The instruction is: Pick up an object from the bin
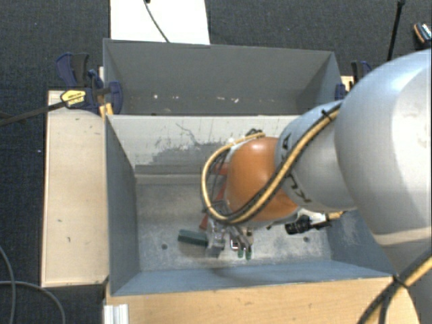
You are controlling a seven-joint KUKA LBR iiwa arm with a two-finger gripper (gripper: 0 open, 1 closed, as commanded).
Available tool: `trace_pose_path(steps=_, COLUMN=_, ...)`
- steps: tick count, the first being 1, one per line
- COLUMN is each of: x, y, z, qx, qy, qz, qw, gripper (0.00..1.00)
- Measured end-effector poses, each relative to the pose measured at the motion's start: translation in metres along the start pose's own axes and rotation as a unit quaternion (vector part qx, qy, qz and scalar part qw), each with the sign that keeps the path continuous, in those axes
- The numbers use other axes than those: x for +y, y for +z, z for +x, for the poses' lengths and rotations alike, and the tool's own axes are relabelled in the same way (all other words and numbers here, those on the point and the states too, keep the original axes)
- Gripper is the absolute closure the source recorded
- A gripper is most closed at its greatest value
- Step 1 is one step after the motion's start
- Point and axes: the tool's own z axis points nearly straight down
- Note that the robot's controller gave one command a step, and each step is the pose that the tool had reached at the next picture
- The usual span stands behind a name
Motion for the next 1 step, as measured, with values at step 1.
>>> trace_pose_path(steps=1, x=0.049, y=-0.1581, z=-0.0193, qx=-0.0057, qy=0.003, qz=-0.004, qw=1.0, gripper=1.0)
